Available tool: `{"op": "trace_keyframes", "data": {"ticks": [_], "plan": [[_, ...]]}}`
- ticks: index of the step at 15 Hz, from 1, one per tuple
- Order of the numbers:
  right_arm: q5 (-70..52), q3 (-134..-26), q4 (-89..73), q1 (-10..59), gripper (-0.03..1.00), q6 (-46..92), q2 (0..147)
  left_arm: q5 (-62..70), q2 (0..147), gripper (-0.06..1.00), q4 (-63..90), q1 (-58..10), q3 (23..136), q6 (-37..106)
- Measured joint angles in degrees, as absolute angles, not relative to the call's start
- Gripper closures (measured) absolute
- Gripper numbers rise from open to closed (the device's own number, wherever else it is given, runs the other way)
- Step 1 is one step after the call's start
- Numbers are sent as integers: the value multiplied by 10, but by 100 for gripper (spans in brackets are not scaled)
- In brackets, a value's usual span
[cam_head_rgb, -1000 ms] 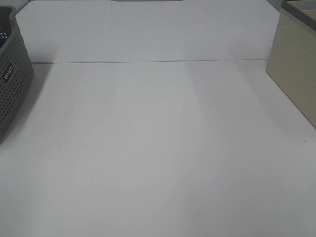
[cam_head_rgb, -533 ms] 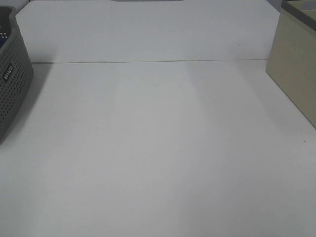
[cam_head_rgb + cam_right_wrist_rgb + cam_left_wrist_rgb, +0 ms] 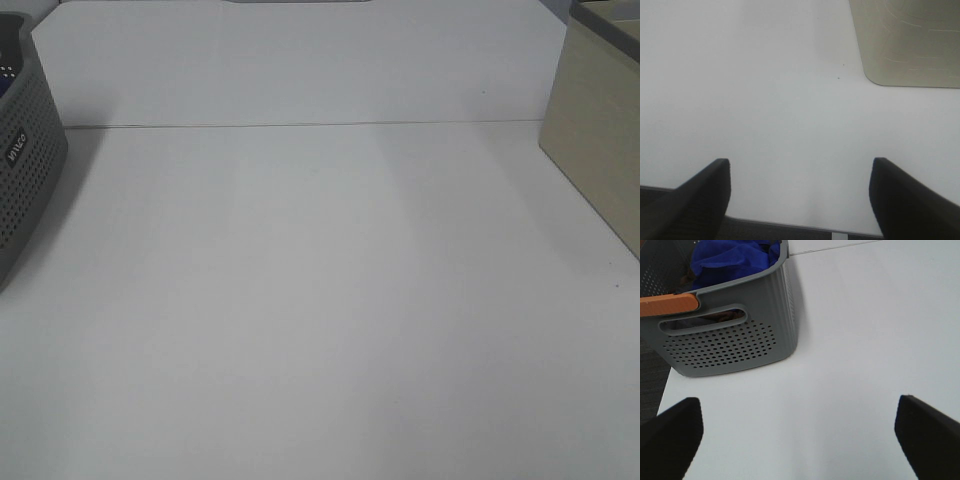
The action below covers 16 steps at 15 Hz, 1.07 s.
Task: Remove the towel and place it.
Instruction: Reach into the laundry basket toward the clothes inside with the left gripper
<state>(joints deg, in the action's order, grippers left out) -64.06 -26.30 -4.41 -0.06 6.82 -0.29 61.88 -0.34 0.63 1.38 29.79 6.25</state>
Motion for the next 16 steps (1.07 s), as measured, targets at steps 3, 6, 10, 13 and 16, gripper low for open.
{"op": "trace_keyframes", "data": {"ticks": [3,6,10,13,16], "plan": [[-641,-263,-44,-1,21,68,-3,619,-3,-4,6,14,298,62],[-641,-263,-44,-1,21,68,-3,619,-3,-4,6,14,298,62],[-641,-263,-44,-1,21,68,-3,619,-3,-4,6,14,298,62],[-641,-263,-44,-1,21,68,-3,619,-3,-4,6,14,298,62],[-641,-263,-44,-1,21,68,-3,619,-3,-4,6,14,298,62]]}}
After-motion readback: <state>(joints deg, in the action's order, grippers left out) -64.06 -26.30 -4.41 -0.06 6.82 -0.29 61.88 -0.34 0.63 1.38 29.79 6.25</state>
